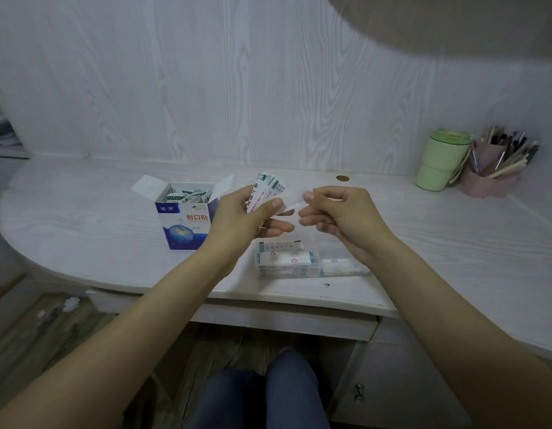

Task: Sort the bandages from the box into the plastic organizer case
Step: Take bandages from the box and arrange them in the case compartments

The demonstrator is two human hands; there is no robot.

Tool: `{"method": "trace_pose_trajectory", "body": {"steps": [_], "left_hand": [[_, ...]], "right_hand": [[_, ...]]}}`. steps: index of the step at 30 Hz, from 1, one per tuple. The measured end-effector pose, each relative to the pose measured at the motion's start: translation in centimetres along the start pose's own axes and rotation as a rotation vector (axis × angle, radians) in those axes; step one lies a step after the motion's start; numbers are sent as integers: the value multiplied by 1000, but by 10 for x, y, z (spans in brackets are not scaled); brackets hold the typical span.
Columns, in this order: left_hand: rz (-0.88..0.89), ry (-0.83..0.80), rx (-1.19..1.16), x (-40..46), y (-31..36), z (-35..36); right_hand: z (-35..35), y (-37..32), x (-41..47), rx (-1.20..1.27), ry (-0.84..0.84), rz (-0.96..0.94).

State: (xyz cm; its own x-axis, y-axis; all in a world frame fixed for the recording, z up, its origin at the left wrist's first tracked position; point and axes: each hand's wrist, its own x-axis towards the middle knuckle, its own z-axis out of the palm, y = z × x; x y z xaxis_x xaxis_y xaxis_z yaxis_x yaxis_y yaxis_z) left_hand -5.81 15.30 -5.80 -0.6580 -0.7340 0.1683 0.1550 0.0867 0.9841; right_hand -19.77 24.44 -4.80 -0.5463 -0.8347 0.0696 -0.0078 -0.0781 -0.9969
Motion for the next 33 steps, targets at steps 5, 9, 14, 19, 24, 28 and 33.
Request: {"method": "trace_pose_trajectory", "body": {"steps": [5, 9, 14, 19, 24, 28, 33], "left_hand": [[29, -36, 138, 1, -2, -11], [-64, 46, 150, 5, -4, -17], [-28, 183, 164, 15, -8, -31], [-14, 210, 170, 21, -6, -37], [8, 152, 160, 23, -10, -36], [-13, 131, 143, 23, -13, -33], [-16, 85, 143, 22, -13, -31]], "right_hand": [[10, 0, 6, 322, -60, 109], [11, 3, 14, 148, -11, 59], [9, 7, 29, 132, 31, 82], [1, 19, 42, -356, 7, 50], [7, 34, 44, -749, -42, 48], [15, 40, 46, -924, -37, -17], [19, 40, 46, -1142, -93, -52]]}}
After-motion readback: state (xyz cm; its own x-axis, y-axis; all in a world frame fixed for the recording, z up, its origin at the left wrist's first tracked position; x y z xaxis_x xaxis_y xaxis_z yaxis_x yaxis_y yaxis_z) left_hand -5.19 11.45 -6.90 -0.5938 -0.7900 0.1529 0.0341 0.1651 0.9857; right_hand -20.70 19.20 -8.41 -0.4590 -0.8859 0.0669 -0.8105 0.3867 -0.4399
